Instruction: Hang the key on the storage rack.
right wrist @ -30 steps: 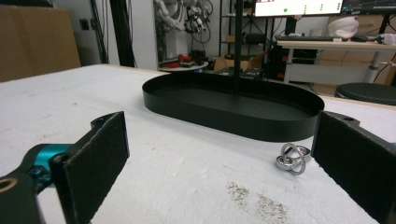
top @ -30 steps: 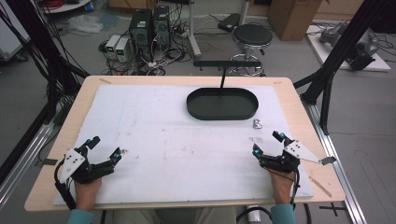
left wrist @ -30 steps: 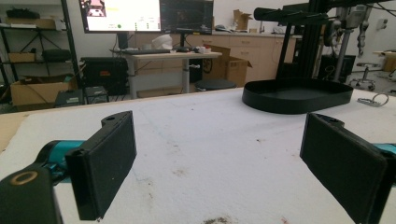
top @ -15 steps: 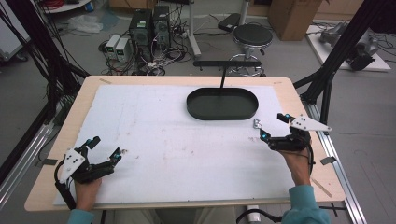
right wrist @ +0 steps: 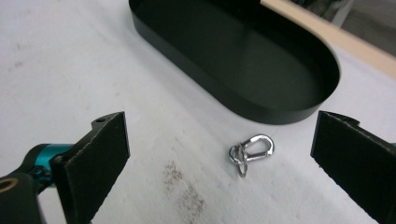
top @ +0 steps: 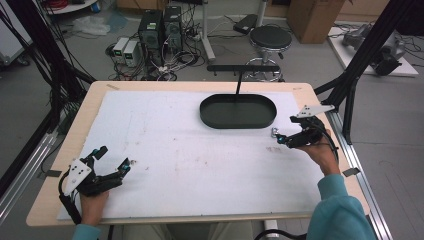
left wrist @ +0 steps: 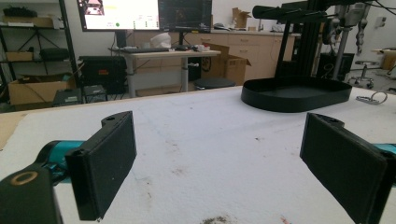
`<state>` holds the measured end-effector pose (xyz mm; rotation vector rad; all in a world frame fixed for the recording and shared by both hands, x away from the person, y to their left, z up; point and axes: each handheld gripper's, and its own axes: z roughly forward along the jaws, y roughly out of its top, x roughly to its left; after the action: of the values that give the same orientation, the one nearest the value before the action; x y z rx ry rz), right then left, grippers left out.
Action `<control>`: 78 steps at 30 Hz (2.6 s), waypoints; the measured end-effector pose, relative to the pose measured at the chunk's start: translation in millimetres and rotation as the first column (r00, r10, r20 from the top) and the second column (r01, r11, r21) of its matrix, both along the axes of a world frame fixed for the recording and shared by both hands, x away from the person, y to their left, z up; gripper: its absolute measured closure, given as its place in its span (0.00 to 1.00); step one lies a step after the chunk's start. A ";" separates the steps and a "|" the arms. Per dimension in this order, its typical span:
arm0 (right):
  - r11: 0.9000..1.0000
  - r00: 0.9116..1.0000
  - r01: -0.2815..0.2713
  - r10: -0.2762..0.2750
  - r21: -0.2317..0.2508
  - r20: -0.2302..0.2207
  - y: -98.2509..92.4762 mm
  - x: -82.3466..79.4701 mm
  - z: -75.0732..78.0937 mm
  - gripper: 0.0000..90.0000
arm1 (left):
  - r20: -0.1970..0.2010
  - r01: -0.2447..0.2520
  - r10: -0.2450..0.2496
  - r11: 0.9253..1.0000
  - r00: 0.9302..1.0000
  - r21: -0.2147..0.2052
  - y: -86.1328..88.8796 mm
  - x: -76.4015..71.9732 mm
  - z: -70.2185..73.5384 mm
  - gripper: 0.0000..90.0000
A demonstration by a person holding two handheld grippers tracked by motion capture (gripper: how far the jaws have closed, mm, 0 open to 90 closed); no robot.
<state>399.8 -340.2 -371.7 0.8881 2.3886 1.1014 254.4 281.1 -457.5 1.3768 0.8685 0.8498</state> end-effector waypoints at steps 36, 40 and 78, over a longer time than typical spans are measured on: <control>0.957 0.968 -0.088 0.017 -0.276 -0.251 6.5 57.6 -27.8 0.68 | 0.000 0.000 0.000 1.000 1.000 0.000 0.0 0.1 0.0 0.12; 0.952 0.967 -0.092 0.016 -0.291 -0.253 8.5 58.6 -29.4 0.75 | -0.001 0.000 0.000 1.000 1.000 0.000 0.0 0.2 0.0 0.12; 0.992 0.973 -0.060 0.033 -0.112 -0.228 -1.0 51.7 -8.5 1.00 | -0.003 -0.002 0.002 1.000 1.000 -0.001 0.1 0.3 0.1 0.12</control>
<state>451.5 -341.2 -380.2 0.9657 2.6407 0.9062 254.7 281.2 -457.4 1.3772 0.8719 0.8491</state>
